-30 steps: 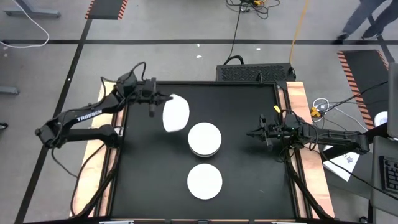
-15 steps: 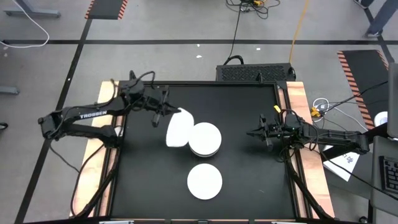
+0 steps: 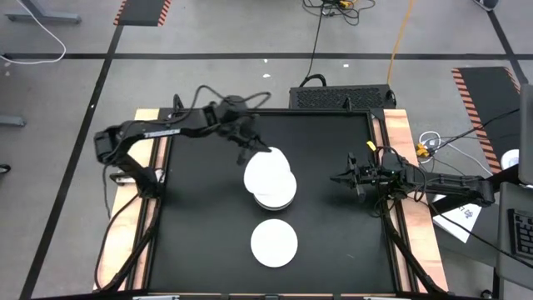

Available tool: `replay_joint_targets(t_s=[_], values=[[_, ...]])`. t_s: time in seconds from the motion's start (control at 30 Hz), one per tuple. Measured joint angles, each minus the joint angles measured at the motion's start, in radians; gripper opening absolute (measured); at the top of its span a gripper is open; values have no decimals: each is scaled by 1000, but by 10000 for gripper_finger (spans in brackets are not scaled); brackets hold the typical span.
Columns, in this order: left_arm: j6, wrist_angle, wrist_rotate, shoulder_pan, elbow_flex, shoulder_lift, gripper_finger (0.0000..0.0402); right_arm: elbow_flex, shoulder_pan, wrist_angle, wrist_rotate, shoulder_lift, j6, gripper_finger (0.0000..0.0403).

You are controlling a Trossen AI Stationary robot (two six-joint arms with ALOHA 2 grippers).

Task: Nest bowls inside each other
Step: Stack the top white bowl on top of the stacked white bowl

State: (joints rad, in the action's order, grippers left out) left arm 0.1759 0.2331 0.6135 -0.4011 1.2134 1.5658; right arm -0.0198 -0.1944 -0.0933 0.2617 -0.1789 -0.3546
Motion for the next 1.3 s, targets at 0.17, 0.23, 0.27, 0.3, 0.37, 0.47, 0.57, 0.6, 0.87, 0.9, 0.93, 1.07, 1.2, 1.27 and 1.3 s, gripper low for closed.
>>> replay_joint_targets(t_s=[0.17, 0.23, 0.27, 0.3, 0.37, 0.47, 0.57, 0.6, 0.87, 0.9, 0.93, 1.07, 1.2, 1.27, 1.3], values=[[44, 165, -84, 34, 135, 121, 0, 0, 0, 1, 1, 0, 0, 0], [63, 220, -116, 43, 173, 157, 0, 0, 0, 7, 1, 0, 0, 0], [68, 243, -137, 48, 189, 173, 0, 0, 0, 9, 1, 0, 0, 0], [71, 263, -162, 52, 206, 189, 0, 0, 0, 13, 1, 0, 0, 0], [85, 317, -201, 59, 232, 218, 0, 0, 0, 16, 1, 0, 0, 0], [95, 364, -229, 72, 254, 256, 0, 0, 0, 17, 1, 0, 0, 0], [102, 398, -256, 87, 266, 274, 0, 0, 0, 17, 1, -1, 0, 0], [103, 411, -269, 92, 268, 276, 0, 0, 0, 16, 1, -1, 0, 0], [122, 470, -320, 145, 268, 271, 0, 0, 0, 15, 1, -2, 0, 0], [123, 474, -324, 150, 268, 271, 0, 0, 0, 15, 1, -2, 0, 0], [126, 483, -327, 156, 268, 271, 0, 0, 0, 15, 1, -2, 0, 0], [130, 493, -333, 174, 268, 272, 0, 0, 0, 15, 1, -2, -1, 0], [129, 517, -382, 186, 268, 272, 0, 0, 0, 15, 1, -2, -1, 0], [129, 528, -400, 189, 268, 272, 0, 0, 0, 15, 1, -2, -1, 0], [129, 528, -406, 190, 268, 272, 0, 0, 0, 15, 1, -2, -1, 0]])
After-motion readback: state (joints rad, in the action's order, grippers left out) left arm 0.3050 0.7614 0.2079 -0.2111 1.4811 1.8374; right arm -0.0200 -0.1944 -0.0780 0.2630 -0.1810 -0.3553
